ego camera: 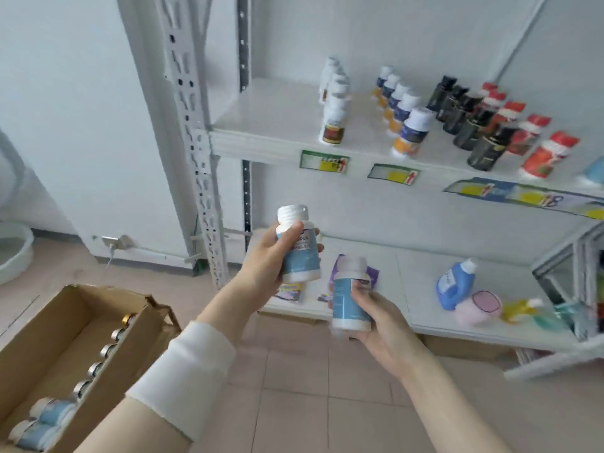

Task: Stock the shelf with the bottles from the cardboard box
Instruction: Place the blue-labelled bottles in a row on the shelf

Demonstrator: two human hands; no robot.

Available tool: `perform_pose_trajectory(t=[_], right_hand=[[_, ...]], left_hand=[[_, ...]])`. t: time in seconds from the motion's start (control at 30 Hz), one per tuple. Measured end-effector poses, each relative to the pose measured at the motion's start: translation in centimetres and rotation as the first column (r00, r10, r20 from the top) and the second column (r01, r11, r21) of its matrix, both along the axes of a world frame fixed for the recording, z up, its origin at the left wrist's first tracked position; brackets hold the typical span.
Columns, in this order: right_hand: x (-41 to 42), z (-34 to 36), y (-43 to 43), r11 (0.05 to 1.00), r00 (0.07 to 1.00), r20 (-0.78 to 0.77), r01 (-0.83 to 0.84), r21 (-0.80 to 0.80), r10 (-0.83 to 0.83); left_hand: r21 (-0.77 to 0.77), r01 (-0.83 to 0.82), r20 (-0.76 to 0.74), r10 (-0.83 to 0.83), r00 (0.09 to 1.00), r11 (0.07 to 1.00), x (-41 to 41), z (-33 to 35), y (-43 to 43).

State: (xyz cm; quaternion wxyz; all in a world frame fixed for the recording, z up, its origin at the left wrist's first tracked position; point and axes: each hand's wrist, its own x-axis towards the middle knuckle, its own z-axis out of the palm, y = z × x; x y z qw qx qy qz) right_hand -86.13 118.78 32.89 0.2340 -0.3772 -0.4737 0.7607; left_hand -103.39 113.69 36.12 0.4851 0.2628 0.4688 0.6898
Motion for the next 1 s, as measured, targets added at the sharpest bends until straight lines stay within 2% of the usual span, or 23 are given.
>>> perform_pose_trajectory(t=[0.2, 0.43, 0.7, 0.87, 1.0], right_hand=[[12.4, 5.3, 6.4, 0.994, 0.989, -0.130, 0.085, 0.069, -0.075], [21.0, 10.3, 14.3, 0.959, 0.970, -0.184, 0.197, 0.204, -0.160], [25.6, 16.8, 26.6, 0.879, 0.947, -0.251, 0.287, 0.380, -0.200], [26.4, 19.9, 33.8, 0.864, 0.938, -0.248, 0.324, 0.386, -0.241], [27.3, 21.5, 39.4, 0.854, 0.939, -0.218, 0.336, 0.397, -0.268]], left_hand=[[0.100, 0.195, -0.187, -0.174, 0.967, 0.976, 12.3, 5.6, 9.2], [0.162, 0.310, -0.322, -0.246, 0.914, 0.937, 19.6, 11.3, 18.1], [0.181, 0.410, -0.395, -0.316, 0.863, 0.894, 23.4, 16.5, 30.5], [0.172, 0.485, -0.505, -0.346, 0.791, 0.858, 24.8, 19.0, 38.1], [0.196, 0.473, -0.487, -0.333, 0.807, 0.859, 26.1, 20.2, 44.3]])
